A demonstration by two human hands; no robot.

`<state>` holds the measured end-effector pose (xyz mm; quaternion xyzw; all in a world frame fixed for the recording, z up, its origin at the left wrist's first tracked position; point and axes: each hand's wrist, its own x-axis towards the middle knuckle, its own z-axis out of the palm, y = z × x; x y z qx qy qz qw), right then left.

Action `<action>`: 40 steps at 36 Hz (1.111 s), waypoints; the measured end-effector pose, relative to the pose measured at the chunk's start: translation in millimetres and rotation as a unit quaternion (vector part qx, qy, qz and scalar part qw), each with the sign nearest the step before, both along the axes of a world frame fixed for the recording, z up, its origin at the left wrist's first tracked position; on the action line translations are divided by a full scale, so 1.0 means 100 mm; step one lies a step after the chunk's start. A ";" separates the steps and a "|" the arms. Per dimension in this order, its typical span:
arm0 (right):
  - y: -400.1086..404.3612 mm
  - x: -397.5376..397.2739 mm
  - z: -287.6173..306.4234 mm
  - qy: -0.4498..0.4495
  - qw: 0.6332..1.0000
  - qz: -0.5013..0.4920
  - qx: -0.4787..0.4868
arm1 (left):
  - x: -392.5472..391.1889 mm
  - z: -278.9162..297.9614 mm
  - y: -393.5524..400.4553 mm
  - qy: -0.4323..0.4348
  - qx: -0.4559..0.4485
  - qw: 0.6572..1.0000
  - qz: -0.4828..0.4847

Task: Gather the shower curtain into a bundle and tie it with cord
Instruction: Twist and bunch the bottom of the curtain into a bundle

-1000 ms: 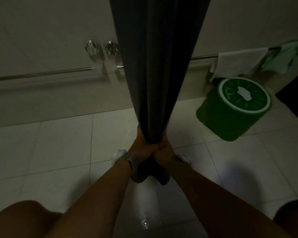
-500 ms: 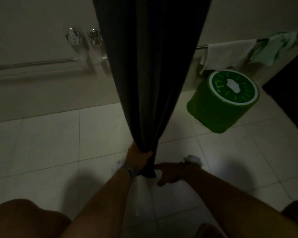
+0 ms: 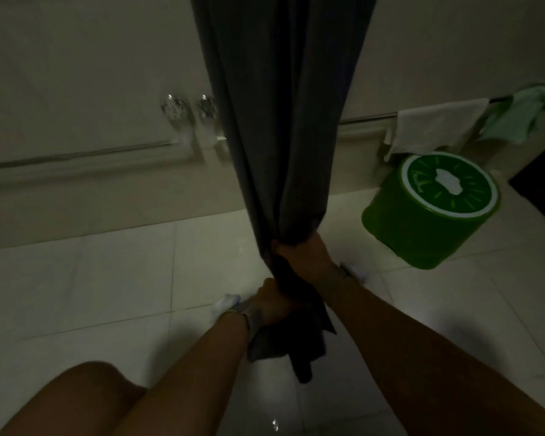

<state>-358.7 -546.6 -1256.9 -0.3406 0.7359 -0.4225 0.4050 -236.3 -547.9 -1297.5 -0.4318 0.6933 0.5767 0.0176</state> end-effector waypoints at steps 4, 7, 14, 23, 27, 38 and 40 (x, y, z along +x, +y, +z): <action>-0.05 -0.07 0.14 -0.011 0.999 -0.041 -0.014 | 0.10 0.66 -0.28 0.063 -0.095 0.988 0.102; -0.04 0.01 0.29 -0.002 1.000 0.006 -0.030 | 0.01 1.44 -0.61 0.148 -0.221 0.945 0.191; -0.03 0.51 0.28 0.108 0.993 0.046 0.010 | -0.77 2.41 -0.68 0.223 -0.382 0.845 0.302; 0.01 -0.19 0.82 0.466 0.882 0.059 -0.019 | -0.59 2.73 -1.48 0.132 -0.259 0.878 0.381; 0.08 -0.81 1.24 0.612 0.790 0.013 -0.025 | -0.42 2.70 -1.51 0.135 -0.206 0.897 0.368; -0.64 -0.96 3.01 0.769 0.569 -0.103 -0.273 | -0.53 2.73 -1.31 0.099 -0.321 0.922 0.191; -0.79 -0.79 3.16 0.748 0.584 -0.150 -0.277 | -0.51 2.74 -1.27 0.091 -0.303 0.924 0.214</action>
